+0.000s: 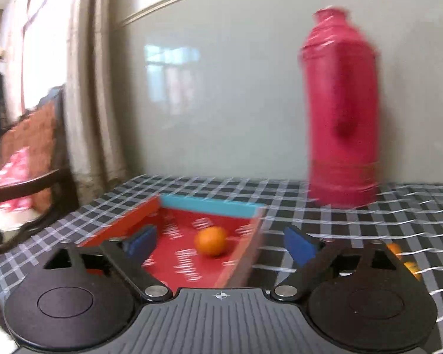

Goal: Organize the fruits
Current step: 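Lower the dark fruit into the red box and open the right gripper, then grasp the two small kumquats together with the left gripper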

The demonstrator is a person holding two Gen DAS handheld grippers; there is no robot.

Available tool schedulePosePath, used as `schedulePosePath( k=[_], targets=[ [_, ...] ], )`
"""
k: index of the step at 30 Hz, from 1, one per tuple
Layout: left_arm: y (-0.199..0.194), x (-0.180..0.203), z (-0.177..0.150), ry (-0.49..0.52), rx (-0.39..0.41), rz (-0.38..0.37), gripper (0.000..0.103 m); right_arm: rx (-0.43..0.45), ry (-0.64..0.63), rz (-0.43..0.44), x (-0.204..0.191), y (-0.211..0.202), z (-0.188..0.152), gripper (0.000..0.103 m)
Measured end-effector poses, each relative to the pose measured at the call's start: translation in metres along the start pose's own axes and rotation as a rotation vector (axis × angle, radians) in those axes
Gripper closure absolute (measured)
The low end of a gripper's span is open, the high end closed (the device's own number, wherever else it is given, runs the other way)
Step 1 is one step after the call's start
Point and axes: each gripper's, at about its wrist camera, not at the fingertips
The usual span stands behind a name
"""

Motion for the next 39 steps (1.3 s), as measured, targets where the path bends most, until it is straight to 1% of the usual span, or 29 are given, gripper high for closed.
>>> schedulePosePath(
  k=[1, 3, 6, 11, 17, 24, 26, 29, 33, 37, 39],
  targets=[
    [-0.003, 0.004, -0.001, 0.005, 0.002, -0.011, 0.014, 0.011, -0.004, -0.040, 0.004, -0.006, 0.001, 0.001],
    [-0.009, 0.016, -0.003, 0.021, 0.008, -0.039, 0.014, 0.028, -0.010, -0.121, 0.011, -0.017, 0.000, 0.000],
    [-0.021, 0.033, -0.006, 0.048, 0.021, -0.086, 0.014, 0.020, -0.016, -0.242, 0.023, -0.026, 0.000, 0.000],
    [-0.042, 0.063, -0.016, 0.097, 0.042, -0.168, 0.014, 0.003, -0.007, -0.397, 0.049, -0.048, -0.001, 0.000],
    [-0.071, 0.105, -0.033, 0.169, 0.055, -0.275, 0.014, -0.002, -0.038, -0.588, 0.075, -0.088, -0.005, 0.000],
    [-0.122, 0.165, -0.060, 0.312, 0.062, -0.423, 0.014, 0.003, 0.000, -0.723, 0.103, -0.140, -0.015, 0.000],
    [-0.139, 0.179, -0.068, 0.343, 0.087, -0.470, 0.014, 0.008, 0.009, -0.758, 0.109, -0.151, -0.017, 0.000],
    [-0.160, 0.204, -0.082, 0.392, 0.129, -0.511, 0.014, 0.025, 0.034, -0.798, 0.116, -0.170, -0.020, 0.000],
    [-0.178, 0.235, -0.099, 0.420, 0.137, -0.548, 0.016, 0.056, 0.044, -0.844, 0.121, -0.189, -0.021, 0.000],
    [-0.189, 0.264, -0.113, 0.446, 0.149, -0.555, 0.020, 0.073, 0.026, -0.911, 0.126, -0.198, -0.021, 0.000],
    [-0.192, 0.272, -0.118, 0.453, 0.155, -0.555, 0.020, 0.082, 0.031, -0.913, 0.129, -0.202, -0.020, 0.000]
  ],
)
Point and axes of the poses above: each gripper's, at about its wrist camera, not at the fingertips, and y roughly the way its jaws point, x to its right, z to its top, and after that the axes turned 13 degrees about z, right-handed
